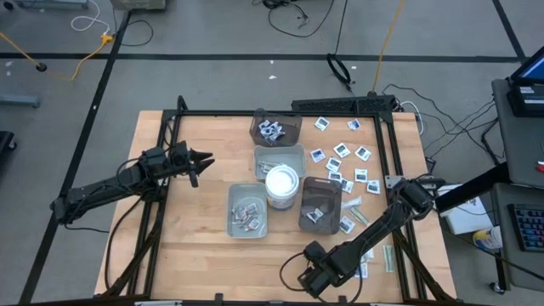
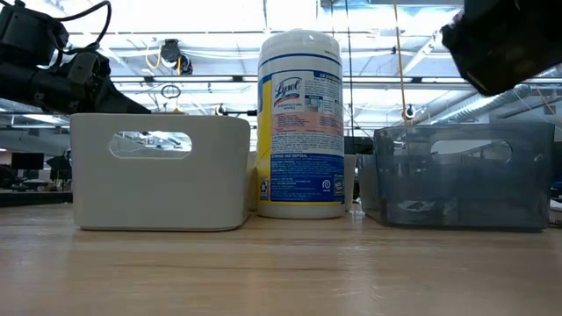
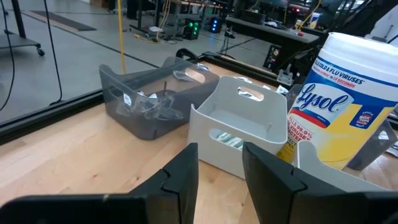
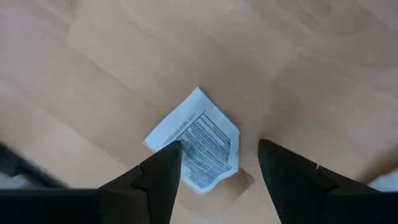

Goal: Pick & Place First Aid Supplies
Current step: Put the alcohol pad into the top transparent black bin

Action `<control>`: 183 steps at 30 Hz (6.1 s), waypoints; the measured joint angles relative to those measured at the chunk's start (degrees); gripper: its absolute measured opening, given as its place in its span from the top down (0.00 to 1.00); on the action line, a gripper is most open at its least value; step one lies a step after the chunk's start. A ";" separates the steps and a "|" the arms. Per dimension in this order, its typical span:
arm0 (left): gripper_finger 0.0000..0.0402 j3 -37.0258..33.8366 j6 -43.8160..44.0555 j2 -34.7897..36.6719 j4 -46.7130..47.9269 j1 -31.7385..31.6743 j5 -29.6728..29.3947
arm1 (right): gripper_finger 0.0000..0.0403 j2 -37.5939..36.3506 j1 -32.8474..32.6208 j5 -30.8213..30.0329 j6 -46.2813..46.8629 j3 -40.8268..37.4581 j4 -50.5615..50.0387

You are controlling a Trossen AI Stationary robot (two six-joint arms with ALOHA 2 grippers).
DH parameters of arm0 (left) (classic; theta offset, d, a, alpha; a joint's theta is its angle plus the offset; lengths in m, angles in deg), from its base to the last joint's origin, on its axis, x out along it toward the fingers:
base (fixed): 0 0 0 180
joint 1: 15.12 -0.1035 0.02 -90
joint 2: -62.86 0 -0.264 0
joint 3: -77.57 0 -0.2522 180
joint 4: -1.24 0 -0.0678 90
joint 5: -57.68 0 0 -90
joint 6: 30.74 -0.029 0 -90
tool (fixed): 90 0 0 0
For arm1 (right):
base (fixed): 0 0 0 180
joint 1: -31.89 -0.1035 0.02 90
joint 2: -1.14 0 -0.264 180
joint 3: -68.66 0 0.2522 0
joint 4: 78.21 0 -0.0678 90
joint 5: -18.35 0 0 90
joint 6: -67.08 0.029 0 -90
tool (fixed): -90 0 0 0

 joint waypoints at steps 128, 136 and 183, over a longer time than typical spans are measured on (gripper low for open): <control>0.68 0.02 -0.02 0.00 0.03 0.00 0.00 | 1.00 15.91 73.95 2.75 -109.14 43.31 -24.61; 0.68 0.02 -0.02 0.00 0.01 0.01 0.00 | 0.91 15.91 73.05 4.80 -110.34 40.39 -23.26; 0.68 0.02 -0.01 0.00 0.01 0.02 0.00 | 0.45 -32.31 71.81 3.21 -86.60 -13.22 -24.12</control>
